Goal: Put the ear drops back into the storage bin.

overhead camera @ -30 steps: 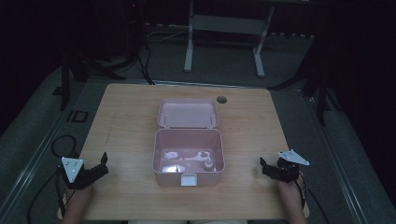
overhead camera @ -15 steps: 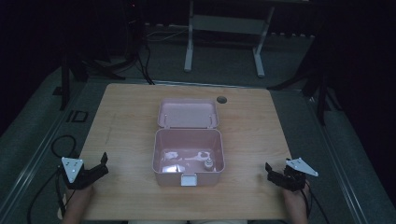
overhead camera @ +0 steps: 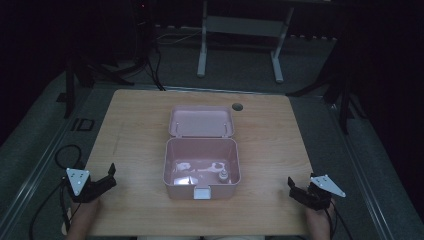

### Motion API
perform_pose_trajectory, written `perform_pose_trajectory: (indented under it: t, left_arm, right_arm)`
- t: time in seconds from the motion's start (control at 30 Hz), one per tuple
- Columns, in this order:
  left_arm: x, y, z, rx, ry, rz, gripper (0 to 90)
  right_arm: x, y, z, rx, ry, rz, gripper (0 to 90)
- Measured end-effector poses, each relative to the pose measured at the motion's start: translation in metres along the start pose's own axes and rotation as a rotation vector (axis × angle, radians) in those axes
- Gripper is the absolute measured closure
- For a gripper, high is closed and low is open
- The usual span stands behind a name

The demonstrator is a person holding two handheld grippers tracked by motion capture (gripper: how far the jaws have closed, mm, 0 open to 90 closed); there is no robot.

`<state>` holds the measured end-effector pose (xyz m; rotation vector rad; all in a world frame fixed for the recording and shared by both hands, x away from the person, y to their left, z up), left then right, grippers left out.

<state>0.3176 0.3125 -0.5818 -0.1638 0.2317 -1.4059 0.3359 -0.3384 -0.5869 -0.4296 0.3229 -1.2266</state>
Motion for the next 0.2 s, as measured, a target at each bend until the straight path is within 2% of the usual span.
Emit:
perform_pose_trajectory:
  t: [0.2]
  left_arm:
    - [0.0000, -0.0001, 0.0001, 0.001, 0.002, 0.001, 0.3]
  right_arm:
    - [0.0011, 0.0003, 0.0004, 0.005, 0.008, 0.002, 13.5]
Point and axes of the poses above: each handheld gripper's, and its own axes: y roughly forward along the jaws, z roughly out of its top, x roughly to its right, the point moved 8 cm from there along y, roughly forward along the jaws, and after that the axes turned 7 degrees about z, right-handed, at the moved point
